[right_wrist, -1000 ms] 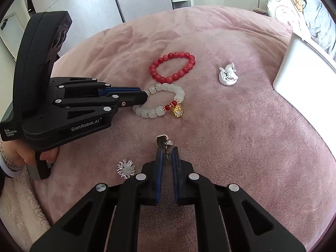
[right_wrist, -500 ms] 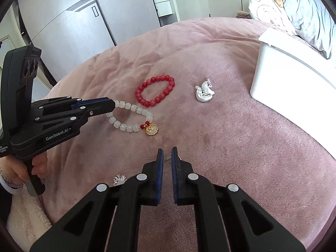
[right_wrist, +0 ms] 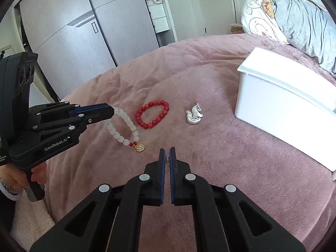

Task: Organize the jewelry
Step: 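Grasp the white beaded bracelet with the left tool while the right tool grasps a gold charm, then carry the white bracelet and gold charm into the white box and release both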

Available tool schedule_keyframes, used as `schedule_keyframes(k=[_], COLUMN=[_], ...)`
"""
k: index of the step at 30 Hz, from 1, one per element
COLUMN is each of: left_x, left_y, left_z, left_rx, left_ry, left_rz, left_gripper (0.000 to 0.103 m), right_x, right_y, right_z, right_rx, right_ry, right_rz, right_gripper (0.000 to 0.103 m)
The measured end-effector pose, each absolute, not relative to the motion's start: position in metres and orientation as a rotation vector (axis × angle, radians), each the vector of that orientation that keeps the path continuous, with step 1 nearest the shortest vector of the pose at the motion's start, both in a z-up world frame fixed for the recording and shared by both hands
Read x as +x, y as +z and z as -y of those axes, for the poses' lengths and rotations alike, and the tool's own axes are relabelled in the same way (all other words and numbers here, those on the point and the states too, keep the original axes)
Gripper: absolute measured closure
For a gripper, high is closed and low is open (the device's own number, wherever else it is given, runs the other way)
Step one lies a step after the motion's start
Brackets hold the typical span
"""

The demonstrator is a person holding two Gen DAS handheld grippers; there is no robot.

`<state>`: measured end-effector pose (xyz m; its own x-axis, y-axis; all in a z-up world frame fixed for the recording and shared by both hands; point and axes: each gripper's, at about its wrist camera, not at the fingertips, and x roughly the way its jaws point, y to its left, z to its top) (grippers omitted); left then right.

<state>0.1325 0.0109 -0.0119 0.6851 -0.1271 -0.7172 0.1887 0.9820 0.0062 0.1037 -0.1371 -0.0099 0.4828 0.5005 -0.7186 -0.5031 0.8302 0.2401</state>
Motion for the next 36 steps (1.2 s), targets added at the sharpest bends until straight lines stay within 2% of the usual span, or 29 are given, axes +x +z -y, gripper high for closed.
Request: schedule_keyframes(k=[14,36], left_x=[0.140,0.211], left_y=[0.061,0.137], left_z=[0.016,0.128], left_rx=[0.107,0.190], left_ry=[-0.237,-0.417], left_rz=[-0.710,-0.622], left_gripper=[0.088,0.088], right_x=[0.118,0.160], right_y=[0.048,0.114], right_z=[0.192,0.298], right_rx=[0.099,0.048], right_ry=[0.560,0.412], right_rz=[-0.772,-0.628], right_gripper=[0.098,0.098])
